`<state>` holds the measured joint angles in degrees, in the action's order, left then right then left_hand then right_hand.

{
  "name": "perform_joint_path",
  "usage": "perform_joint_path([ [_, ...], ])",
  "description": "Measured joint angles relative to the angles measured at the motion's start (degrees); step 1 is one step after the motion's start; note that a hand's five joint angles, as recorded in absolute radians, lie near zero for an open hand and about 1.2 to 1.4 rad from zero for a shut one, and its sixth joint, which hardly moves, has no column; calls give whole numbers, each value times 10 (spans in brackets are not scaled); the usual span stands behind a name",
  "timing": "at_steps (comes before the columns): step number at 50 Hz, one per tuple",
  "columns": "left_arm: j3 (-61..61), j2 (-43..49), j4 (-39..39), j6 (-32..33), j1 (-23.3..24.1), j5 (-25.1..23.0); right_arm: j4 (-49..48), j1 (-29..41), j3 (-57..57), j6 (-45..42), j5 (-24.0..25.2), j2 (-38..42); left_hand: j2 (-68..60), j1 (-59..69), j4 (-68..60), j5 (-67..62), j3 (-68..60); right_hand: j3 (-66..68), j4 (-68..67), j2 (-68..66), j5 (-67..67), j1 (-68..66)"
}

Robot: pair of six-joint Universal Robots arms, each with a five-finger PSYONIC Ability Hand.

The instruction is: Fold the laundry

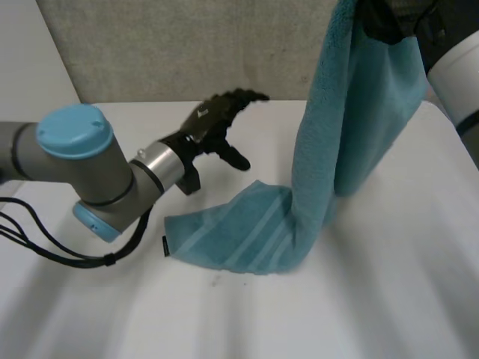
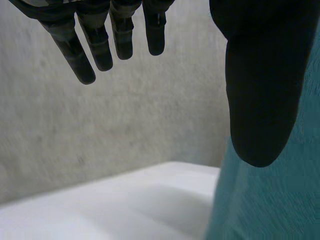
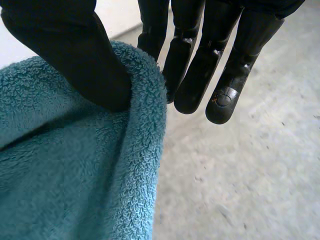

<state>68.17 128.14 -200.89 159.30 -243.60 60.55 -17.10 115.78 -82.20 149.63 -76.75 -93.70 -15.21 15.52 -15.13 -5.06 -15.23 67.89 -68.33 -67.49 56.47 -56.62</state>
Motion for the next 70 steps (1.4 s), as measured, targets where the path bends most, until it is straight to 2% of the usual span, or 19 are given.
perform_joint_path([
  [4, -10, 27, 11, -21, 0, -17, 1, -1, -19, 9, 27, -24, -3, 2, -4, -4, -2, 0, 0, 0, 0, 0],
  [7, -20, 59, 27, -50, 2, -58, 1, -2, -39, 24, 52, -49, -23, 20, -24, -24, -22, 0, 0, 0, 0, 0],
  [10, -24, 79, 40, -77, 10, -103, 2, -6, -50, 37, 62, -59, -29, 24, -29, -30, -28, 0, 0, 0, 0, 0],
  [16, -25, 97, 46, -115, 36, -145, 2, -19, -59, 53, 67, -61, -41, 38, -41, -43, -40, 0, 0, 0, 0, 0],
  [18, -26, 103, 45, -127, 48, -153, 2, -25, -62, 58, 68, -61, -82, 86, -83, -85, -82, 0, 0, 0, 0, 0],
  [20, -27, 106, 45, -133, 54, -151, 1, -28, -63, 59, 68, -60, -227, 235, -221, -222, -220, 0, 0, 0, 0, 0],
  [21, -27, 106, 45, -133, 54, -151, 1, -28, -63, 59, 68, -60, -227, 235, -221, -222, -220, 0, 0, 0, 0, 0],
  [23, -26, 106, 44, -135, 59, -142, 0, -32, -63, 59, 66, -59, -407, 418, -408, -410, -406, 0, 0, 0, 0, 0],
  [27, -24, 103, 43, -133, 62, -107, 0, -53, -61, 59, 62, -58, -500, 481, -500, -494, -495, 0, 0, 0, 0, 0],
  [31, -24, 97, 41, -128, 62, -63, 0, -76, -60, 58, 61, -55, -531, 496, -531, -518, -526, 0, 0, 0, 0, 0],
  [36, -37, 74, 22, -90, 56, 50, 0, -106, -53, 58, 60, -32, -540, 501, -541, -526, -535, 0, 0, 0, 0, 0],
  [37, -37, 74, 22, -90, 56, 50, 0, -106, -53, 58, 60, -32, -540, 501, -541, -526, -535, 0, 0, 0, 0, 0],
  [39, -47, 49, 0, -39, 41, 110, 0, -120, -35, 58, 52, 2, -542, 503, -543, -526, -537, 0, 0, 0, 0, 0],
  [43, -68, 4, -33, 37, 7, 148, -4, -125, 10, 58, 24, 46, -543, 503, -545, -526, -538, 0, 0, -4, 0, 0],
  [53, -90, -76, -58, 95, -32, 146, -54, -106, 70, 68, -36, 94, -544, 504, -547, -530, -541, 1, 0, -4, 0, 0],
  [57, -59, -84, -58, 100, -36, 147, -67, -97, 38, 79, -25, 97, -544, 504, -547, -530, -541, 1, 0, -4, 0, 0],
  [58, -18, -85, -57, 109, -41, 151, -70, -93, -6, 83, 1, 103, -544, 506, -547, -530, -541, 1, 0, -4, 0, 0],
  [64, 93, -79, -54, 149, -49, 177, -61, -91, -103, 72, 51, 136, -544, 506, -547, -530, -541, 1, 0, -4, 0, 0],
  [70, 201, -78, -51, 207, -46, 226, -39, -91, -169, 23, 59, 180, -541, 506, -542, -530, -540, 2, 0, -4, 0, 0],
])
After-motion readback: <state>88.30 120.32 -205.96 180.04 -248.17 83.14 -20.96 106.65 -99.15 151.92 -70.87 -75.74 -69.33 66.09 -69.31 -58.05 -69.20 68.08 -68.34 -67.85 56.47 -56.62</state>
